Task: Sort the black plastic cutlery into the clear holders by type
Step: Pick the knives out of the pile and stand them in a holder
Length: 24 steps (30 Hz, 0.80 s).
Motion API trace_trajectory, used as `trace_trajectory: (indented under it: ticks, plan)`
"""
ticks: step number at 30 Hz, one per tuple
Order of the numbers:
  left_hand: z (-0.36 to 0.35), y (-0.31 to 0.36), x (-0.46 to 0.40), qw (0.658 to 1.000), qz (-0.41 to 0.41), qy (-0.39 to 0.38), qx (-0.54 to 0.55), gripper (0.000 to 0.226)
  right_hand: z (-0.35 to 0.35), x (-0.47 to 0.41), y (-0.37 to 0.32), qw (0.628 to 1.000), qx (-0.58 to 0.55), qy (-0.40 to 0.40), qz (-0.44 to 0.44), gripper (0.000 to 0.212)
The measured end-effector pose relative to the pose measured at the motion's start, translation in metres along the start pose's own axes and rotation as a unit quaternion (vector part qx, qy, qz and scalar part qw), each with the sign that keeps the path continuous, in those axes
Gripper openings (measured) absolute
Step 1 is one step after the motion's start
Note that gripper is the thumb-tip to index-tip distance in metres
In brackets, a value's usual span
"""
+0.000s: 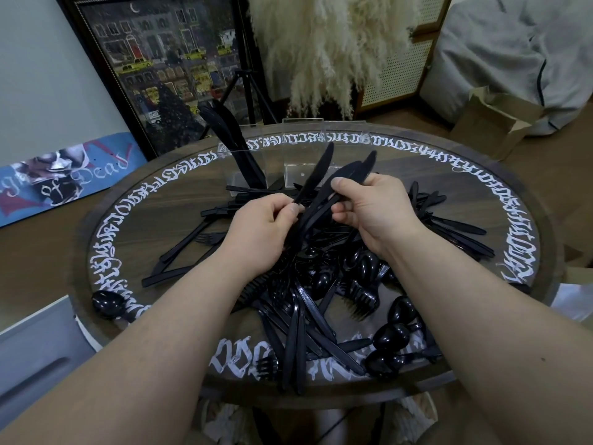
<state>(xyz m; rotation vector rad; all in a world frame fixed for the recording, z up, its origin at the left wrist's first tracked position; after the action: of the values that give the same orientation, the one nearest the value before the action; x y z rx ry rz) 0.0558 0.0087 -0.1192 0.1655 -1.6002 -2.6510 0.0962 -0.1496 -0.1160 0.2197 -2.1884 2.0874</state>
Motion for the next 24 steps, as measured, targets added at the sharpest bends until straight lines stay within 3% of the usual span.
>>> trace_trajectory:
  ticks: [4,11,17,21,24]
  plan:
    - [-0.013,0.002,0.005,0.999,-0.004,-0.046,-0.018,0.019,-0.003,0.000,-0.002,1.000,0.002,0.021,0.006,0.009]
    - [-0.006,0.004,0.001,1.000,0.000,-0.029,0.009,0.027,-0.016,0.007,-0.004,0.995,-0.054,-0.079,-0.006,0.009]
    - [-0.009,0.006,0.002,0.996,-0.036,-0.062,-0.051,0.031,-0.018,0.009,-0.005,0.996,-0.043,-0.083,-0.004,0.014]
    - [-0.006,-0.004,0.002,0.998,-0.003,-0.041,0.040,0.034,-0.020,0.010,-0.005,0.992,-0.075,-0.097,-0.025,0.022]
    - [0.000,-0.005,0.003,0.999,0.021,-0.024,0.040,0.034,-0.019,0.007,-0.006,0.994,-0.047,-0.098,0.001,0.017]
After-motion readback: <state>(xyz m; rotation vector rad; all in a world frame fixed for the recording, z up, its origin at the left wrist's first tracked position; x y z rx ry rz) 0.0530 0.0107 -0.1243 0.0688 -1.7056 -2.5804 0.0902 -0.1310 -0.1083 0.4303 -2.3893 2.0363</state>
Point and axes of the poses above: each hand's wrist, its own x-axis away from the middle knuckle, its own z-axis out of the back of the hand, y = z × x, the point moved 5 cm from there along -x, towards the middle knuckle, and after that the axes turned 7 degrees about x, right-handed, at the moved point
